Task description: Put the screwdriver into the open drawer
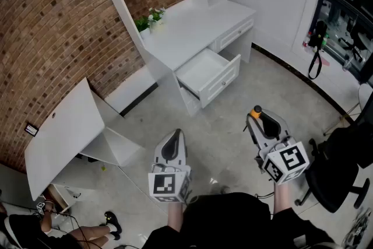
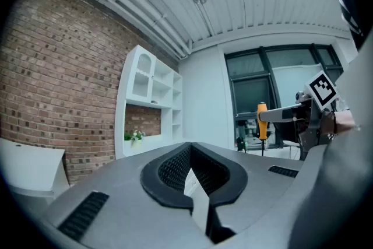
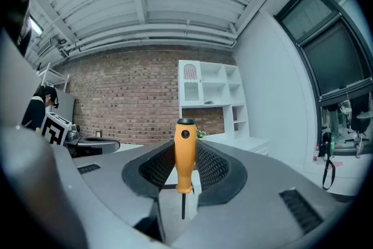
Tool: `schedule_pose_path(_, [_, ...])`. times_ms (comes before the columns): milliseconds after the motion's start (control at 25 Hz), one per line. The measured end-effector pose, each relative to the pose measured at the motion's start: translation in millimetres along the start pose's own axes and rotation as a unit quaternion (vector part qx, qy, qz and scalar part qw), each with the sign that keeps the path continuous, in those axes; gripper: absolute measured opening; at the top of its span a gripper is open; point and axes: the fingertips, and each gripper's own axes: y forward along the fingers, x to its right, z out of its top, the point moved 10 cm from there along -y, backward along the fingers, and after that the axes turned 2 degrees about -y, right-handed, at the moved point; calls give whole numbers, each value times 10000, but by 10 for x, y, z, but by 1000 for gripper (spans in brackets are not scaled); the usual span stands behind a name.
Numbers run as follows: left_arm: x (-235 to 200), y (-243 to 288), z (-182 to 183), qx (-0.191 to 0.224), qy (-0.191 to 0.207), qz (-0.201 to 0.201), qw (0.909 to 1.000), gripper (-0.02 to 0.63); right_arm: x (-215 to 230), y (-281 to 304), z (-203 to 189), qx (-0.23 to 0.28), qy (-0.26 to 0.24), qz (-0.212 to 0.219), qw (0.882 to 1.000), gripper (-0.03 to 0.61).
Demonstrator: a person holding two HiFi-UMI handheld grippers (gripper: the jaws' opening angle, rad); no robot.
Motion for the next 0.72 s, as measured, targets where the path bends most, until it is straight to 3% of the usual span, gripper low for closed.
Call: schedule_pose_path(720, [327, 45, -3, -131, 43, 6, 9999, 8, 264, -123, -52, -23, 13, 53, 10000, 112])
